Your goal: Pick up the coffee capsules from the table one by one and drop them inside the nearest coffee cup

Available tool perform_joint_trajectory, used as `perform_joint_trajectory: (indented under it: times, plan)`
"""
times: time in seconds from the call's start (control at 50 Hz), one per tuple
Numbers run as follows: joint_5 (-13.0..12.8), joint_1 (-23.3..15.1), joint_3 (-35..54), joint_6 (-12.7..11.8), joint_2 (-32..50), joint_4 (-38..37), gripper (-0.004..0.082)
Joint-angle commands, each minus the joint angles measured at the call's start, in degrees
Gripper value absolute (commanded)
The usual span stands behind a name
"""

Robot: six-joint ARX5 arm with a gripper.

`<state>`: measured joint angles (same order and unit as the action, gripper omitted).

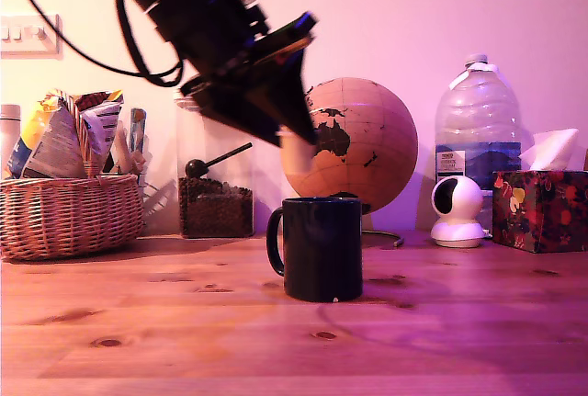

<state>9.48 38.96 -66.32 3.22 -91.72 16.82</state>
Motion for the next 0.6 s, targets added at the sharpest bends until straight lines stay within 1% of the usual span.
perform_joint_trajectory:
  times: [0.0,0.1,0.12,0.36,0.48,0.5,0.56,0.58]
  plan:
    - [0.7,-0.1,-1.2,0.3,0.9,0.0,0.0291]
    - [0.9,-0.3,-2.3,0.3,0.9,0.2,0.0291]
    - [0.9,-0.4,-2.5,1.2,0.9,0.4,0.0291]
    - [1.1,-1.0,-8.6,1.2,-2.8,5.1,0.0289]
    - [1.7,-1.0,-13.1,1.2,-6.0,8.3,0.0289]
    - [1.7,-1.0,-14.0,2.9,-6.5,9.0,0.0289]
    - [1.7,-1.0,-16.4,2.9,-8.3,10.7,0.0289]
    - [1.7,-1.0,-17.2,3.3,-8.9,11.3,0.0289]
